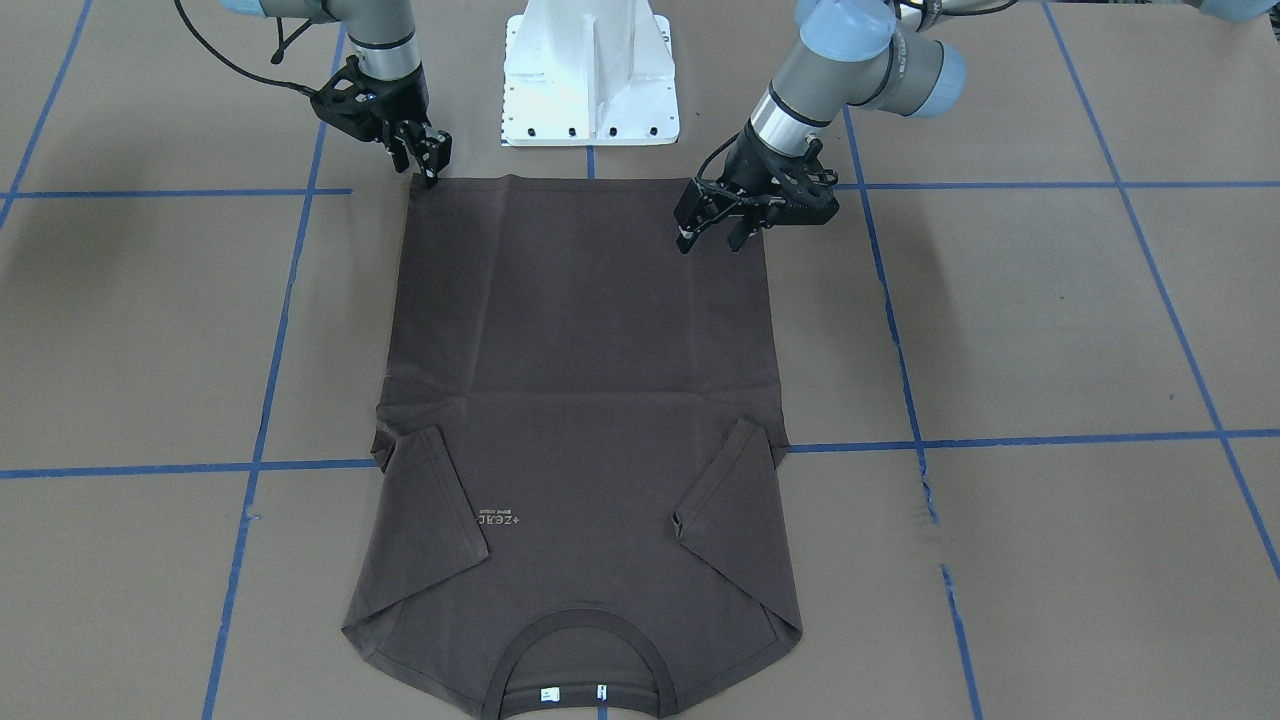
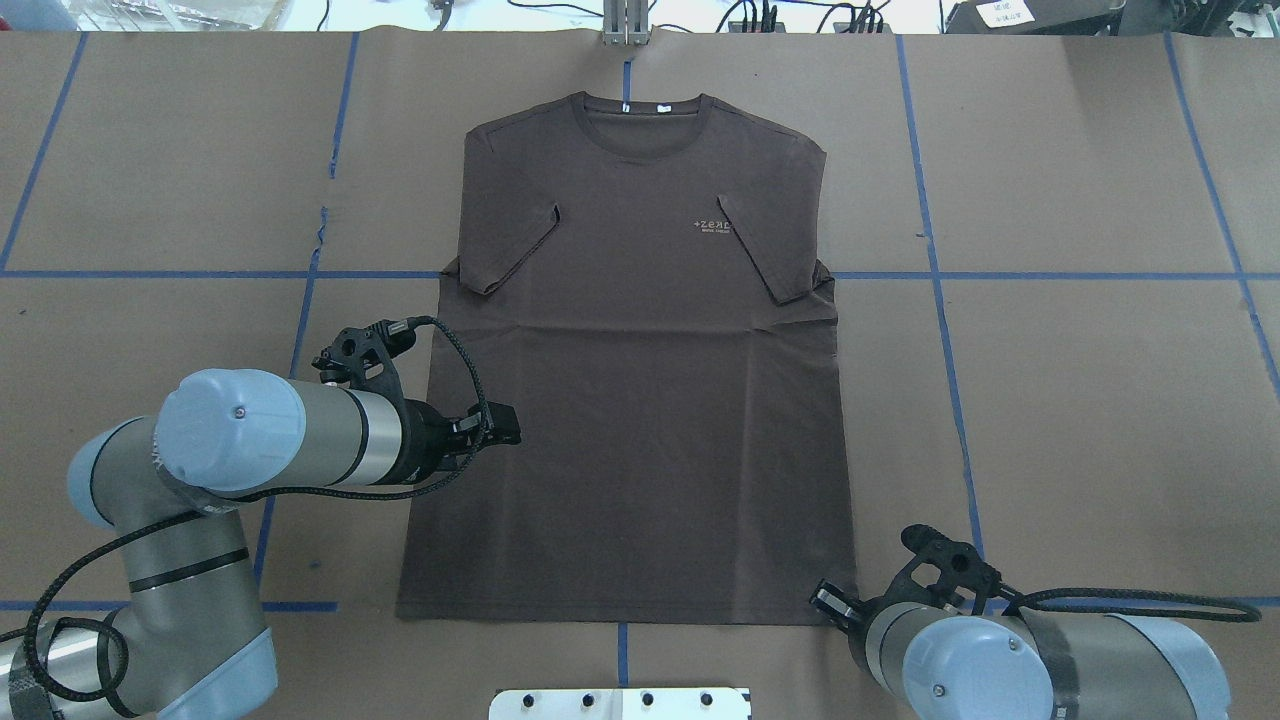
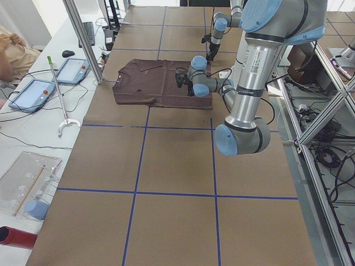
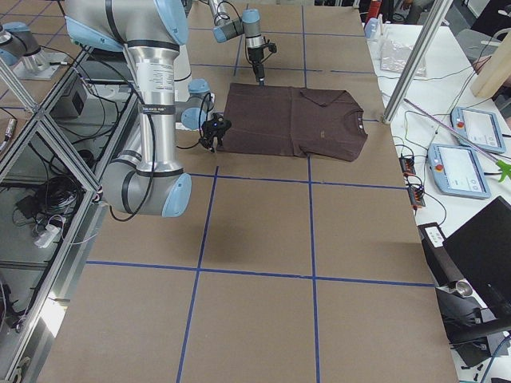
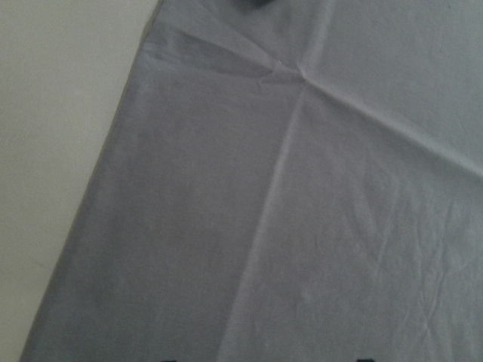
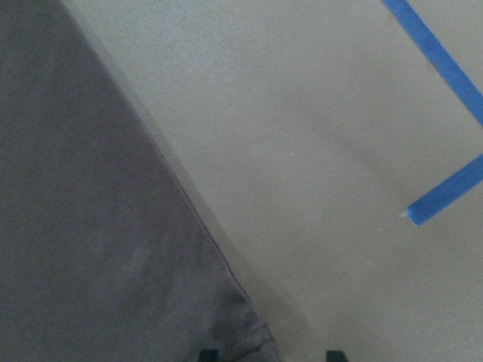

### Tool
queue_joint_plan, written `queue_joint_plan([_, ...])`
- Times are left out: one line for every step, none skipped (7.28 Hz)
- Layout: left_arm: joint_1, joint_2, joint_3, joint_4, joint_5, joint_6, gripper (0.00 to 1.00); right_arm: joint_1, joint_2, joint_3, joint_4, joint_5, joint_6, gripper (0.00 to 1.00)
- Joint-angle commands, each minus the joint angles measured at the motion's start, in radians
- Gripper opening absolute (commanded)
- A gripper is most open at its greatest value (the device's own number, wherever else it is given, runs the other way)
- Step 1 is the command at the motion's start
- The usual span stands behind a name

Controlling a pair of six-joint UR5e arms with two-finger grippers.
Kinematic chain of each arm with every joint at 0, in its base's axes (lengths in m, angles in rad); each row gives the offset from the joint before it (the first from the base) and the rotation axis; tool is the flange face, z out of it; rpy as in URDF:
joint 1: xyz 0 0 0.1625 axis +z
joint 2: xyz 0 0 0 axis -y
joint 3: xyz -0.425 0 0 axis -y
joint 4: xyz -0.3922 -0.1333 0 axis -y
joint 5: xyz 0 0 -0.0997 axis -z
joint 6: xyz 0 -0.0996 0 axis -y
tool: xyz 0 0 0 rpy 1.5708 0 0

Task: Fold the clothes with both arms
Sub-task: 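Position both grippers at the two hem corners nearest the robot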

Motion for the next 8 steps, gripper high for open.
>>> queue_joint_plan([0.000, 0.000, -0.003, 0.002, 0.000, 0.000, 0.84, 0.001, 0.002, 0.001, 0.000, 0.000, 0.000, 0.00])
queue_joint_plan([0.000, 0.000, -0.006, 0.002, 0.000, -0.002, 0.84, 0.001, -0.004, 0.003, 0.000, 0.000, 0.000, 0.00])
queue_joint_plan([0.002, 0.002, -0.015, 0.035, 0.000, -0.003, 0.84, 0.004, -0.002, 0.013, 0.000, 0.002, 0.000, 0.00])
queue_joint_plan([0.021, 0.032, -0.066, 0.084, 0.014, -0.030, 0.84, 0.007, 0.000, 0.039, 0.000, 0.002, 0.000, 0.00])
queue_joint_plan([0.073, 0.116, -0.148, 0.098, 0.068, -0.038, 0.84, 0.009, 0.000, 0.061, 0.000, 0.002, -0.002, 0.00])
queue_joint_plan([0.163, 0.176, -0.161, 0.110, 0.175, -0.096, 0.84, 0.010, 0.002, 0.067, 0.000, 0.009, -0.002, 0.00])
queue_joint_plan([0.201, 0.184, -0.170, 0.150, 0.222, -0.130, 0.83, 0.018, 0.002, 0.070, 0.000, 0.014, -0.002, 0.00])
queue_joint_plan([0.227, 0.184, -0.178, 0.235, 0.228, -0.155, 0.82, 0.020, 0.003, 0.069, 0.000, 0.014, -0.002, 0.00])
